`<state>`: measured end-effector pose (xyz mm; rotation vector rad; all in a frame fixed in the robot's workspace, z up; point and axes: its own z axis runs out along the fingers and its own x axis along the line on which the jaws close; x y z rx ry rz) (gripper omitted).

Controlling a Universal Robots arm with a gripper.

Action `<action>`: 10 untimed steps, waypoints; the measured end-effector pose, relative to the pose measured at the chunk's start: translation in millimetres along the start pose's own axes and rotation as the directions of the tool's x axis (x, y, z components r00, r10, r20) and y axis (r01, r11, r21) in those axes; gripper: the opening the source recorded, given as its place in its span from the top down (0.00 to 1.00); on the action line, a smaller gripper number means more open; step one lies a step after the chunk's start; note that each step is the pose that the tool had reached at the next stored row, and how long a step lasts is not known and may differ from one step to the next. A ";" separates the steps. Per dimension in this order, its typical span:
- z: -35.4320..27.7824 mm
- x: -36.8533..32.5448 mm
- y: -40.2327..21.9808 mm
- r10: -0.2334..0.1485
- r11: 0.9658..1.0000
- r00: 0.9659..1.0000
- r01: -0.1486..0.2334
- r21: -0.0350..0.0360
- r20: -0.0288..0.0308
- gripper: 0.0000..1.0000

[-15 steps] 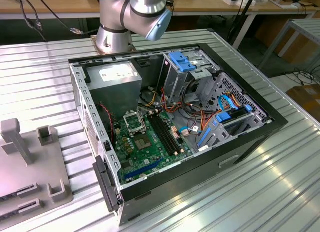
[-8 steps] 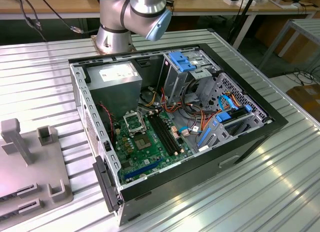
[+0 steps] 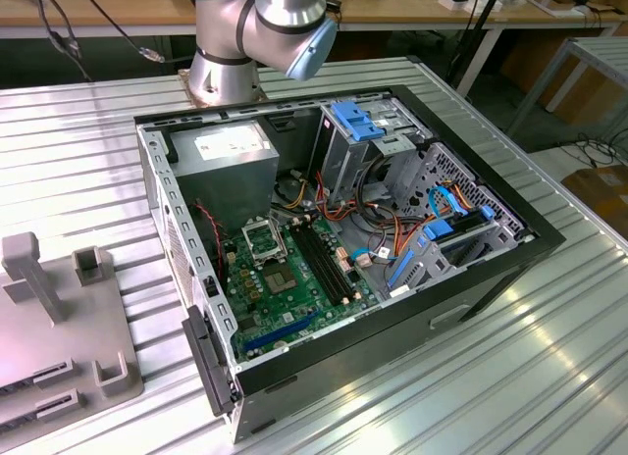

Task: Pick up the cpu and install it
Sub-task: 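Pick up the cpu and move it towards the insertion slot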

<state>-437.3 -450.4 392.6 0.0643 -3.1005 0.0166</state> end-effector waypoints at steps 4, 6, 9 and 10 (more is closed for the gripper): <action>-5.1 0.0 -0.1 0.000 1.000 1.000 0.000 -0.002 -0.001 0.53; -7.1 0.1 -0.1 0.000 1.000 1.000 0.000 -0.003 -0.001 0.53; -8.6 0.1 -0.1 0.000 1.000 1.000 0.000 -0.004 -0.001 0.53; -8.6 0.1 -0.1 0.000 1.000 1.000 0.000 -0.004 -0.001 0.53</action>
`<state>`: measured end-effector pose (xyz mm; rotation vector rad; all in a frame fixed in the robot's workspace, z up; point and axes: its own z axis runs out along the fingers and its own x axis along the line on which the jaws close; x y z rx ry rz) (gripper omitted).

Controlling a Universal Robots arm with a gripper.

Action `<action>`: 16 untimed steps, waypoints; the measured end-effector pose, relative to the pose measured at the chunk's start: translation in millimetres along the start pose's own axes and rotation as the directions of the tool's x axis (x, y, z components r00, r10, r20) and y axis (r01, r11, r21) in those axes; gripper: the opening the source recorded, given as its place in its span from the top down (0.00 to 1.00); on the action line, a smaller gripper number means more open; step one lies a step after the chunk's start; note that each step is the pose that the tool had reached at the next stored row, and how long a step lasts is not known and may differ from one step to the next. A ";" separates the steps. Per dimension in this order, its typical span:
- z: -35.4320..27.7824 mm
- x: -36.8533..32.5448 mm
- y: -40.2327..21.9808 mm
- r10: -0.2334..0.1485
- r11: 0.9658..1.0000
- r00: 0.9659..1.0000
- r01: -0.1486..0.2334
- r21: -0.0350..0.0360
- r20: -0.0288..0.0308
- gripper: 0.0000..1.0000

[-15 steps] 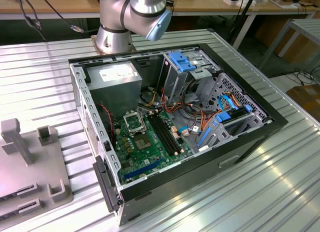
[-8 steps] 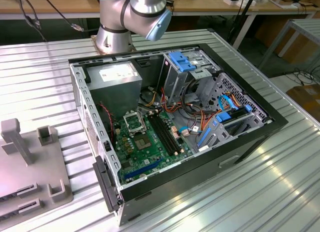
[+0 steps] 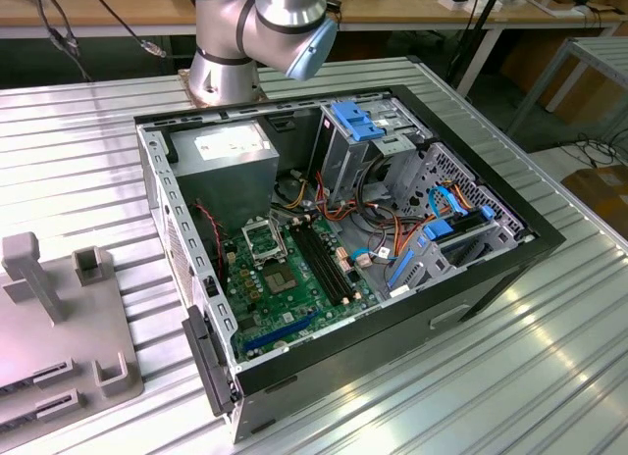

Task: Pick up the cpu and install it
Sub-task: 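Pick up the cpu and move it towards the insertion slot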

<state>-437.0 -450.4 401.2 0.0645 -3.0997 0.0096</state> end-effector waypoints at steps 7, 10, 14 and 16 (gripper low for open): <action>-0.2 -1.0 -0.1 0.000 1.000 1.000 0.000 0.000 0.000 0.53; -0.1 -2.4 -0.1 0.000 1.000 1.000 0.000 0.000 0.000 0.53; -0.2 -5.9 -0.3 0.000 1.000 1.000 0.000 0.000 0.000 0.53; -0.3 -7.7 -0.3 0.000 1.000 1.000 0.000 0.000 0.000 0.53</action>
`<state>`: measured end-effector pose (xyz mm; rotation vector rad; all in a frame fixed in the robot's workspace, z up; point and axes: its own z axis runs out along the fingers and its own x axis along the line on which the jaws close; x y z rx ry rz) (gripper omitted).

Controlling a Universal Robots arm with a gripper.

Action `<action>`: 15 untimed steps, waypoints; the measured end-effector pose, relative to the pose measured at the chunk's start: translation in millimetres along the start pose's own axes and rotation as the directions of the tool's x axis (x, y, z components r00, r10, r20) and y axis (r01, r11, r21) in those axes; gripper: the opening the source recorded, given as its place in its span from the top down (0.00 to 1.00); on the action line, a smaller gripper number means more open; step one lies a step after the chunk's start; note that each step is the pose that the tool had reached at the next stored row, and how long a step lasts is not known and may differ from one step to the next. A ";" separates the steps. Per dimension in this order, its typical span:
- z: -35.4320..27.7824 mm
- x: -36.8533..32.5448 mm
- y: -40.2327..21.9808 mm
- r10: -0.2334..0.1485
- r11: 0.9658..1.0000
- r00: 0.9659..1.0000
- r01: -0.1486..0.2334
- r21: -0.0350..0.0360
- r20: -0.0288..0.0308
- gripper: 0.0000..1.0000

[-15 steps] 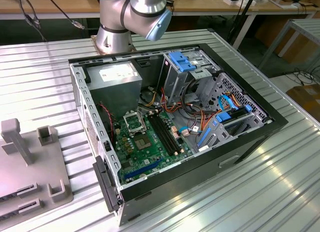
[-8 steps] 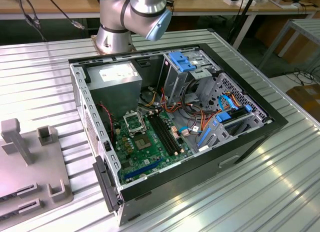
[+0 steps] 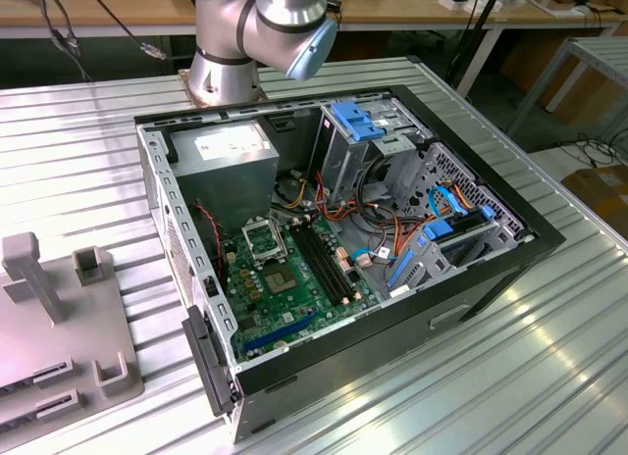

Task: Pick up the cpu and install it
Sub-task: 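Pick up the cpu and move it towards the insertion slot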

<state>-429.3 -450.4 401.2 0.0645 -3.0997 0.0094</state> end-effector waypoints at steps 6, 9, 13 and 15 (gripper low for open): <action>-0.1 -4.2 -0.1 0.000 1.000 1.000 0.000 0.000 0.000 0.53; -0.2 -6.4 -0.2 0.000 1.000 1.000 0.000 0.000 0.000 0.53; -0.4 -9.3 -0.4 0.000 1.000 1.000 0.000 0.000 0.000 0.53; -0.5 -11.8 -0.5 0.000 1.000 1.000 0.000 0.000 0.000 0.53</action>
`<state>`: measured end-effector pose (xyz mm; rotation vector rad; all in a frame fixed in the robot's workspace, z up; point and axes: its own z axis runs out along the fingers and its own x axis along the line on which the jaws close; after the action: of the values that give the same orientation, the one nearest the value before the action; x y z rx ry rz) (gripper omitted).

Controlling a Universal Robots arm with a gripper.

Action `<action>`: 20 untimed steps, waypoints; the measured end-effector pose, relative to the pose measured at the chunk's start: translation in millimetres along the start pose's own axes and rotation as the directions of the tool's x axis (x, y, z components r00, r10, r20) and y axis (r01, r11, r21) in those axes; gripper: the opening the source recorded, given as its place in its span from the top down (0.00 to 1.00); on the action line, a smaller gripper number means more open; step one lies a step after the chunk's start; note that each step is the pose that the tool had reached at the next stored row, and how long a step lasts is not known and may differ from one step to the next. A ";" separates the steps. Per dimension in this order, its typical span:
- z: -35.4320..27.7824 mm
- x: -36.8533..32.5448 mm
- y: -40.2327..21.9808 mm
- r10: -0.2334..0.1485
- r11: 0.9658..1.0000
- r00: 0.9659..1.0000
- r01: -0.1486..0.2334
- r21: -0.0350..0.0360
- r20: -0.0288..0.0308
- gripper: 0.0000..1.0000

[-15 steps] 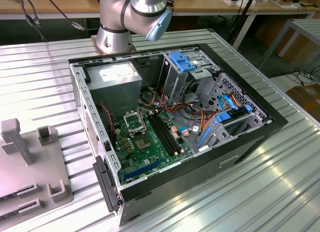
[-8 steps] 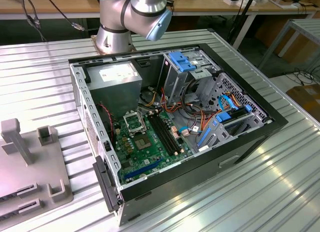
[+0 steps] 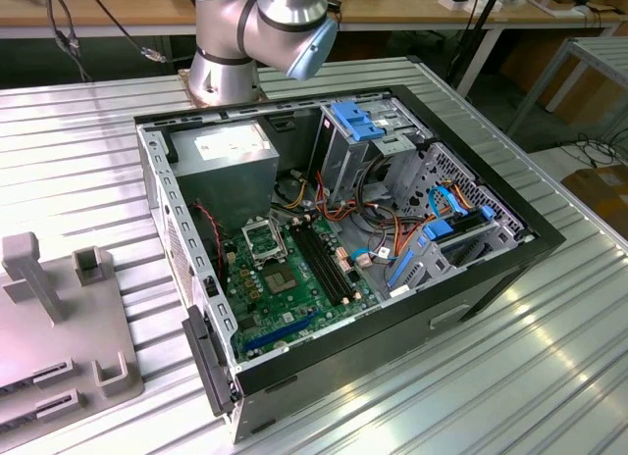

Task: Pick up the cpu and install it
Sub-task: 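Pick up the cpu and move it towards the insertion slot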

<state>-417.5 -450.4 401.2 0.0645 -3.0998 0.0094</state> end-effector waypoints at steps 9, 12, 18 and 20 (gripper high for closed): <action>-0.4 -9.0 -0.4 0.000 1.000 1.000 0.000 0.000 0.000 0.53; -0.5 -11.4 -0.4 0.000 1.000 1.000 0.000 0.000 0.000 0.53; -0.7 -16.3 -0.7 0.000 1.000 1.000 0.000 0.000 0.000 0.53; -0.8 -18.1 -0.7 0.000 1.000 1.000 0.000 0.000 0.000 0.53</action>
<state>-399.3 -450.4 401.2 0.0645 -3.0997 0.0094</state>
